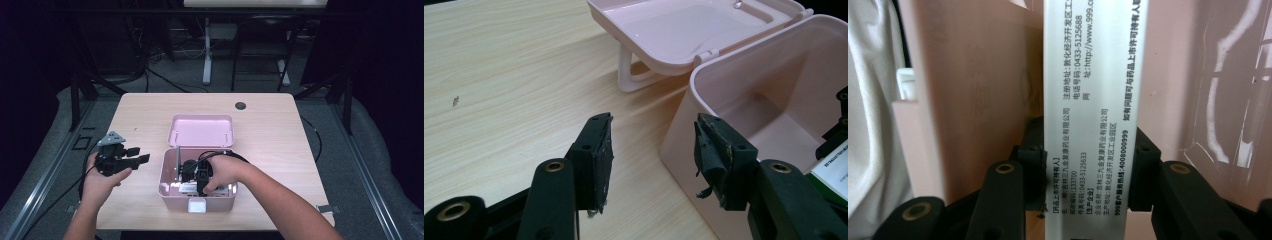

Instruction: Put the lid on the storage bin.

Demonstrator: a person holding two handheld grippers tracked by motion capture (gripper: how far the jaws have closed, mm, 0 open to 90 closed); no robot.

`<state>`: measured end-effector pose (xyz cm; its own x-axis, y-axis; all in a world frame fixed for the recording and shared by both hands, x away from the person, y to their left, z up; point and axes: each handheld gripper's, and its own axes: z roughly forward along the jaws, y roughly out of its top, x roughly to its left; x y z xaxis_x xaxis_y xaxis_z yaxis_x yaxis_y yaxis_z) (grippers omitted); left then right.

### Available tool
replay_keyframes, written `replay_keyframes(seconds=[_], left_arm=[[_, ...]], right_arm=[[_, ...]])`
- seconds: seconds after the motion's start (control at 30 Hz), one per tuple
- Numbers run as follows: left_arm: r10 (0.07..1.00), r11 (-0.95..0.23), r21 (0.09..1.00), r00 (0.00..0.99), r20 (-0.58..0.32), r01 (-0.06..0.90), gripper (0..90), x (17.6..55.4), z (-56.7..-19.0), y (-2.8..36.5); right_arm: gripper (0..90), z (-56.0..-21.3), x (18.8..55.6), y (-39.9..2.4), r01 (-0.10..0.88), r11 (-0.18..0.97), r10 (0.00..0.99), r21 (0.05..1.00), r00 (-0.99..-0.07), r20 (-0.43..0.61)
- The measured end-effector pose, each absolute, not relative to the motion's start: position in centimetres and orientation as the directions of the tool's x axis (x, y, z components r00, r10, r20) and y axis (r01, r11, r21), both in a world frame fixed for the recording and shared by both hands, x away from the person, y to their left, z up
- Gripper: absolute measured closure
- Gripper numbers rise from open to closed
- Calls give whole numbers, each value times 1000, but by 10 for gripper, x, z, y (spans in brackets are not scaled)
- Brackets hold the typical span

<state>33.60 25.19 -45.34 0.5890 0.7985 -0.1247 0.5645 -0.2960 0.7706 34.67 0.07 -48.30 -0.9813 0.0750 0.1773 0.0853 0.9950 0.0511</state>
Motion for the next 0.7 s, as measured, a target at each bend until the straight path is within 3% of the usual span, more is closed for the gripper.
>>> replay_keyframes(seconds=[0.7], left_arm=[[798, -297, 771, 589, -124, 564, 494, 336, -453, 252]], right_arm=[[614, -485, 348, -3, 84, 996, 77, 32, -982, 170]])
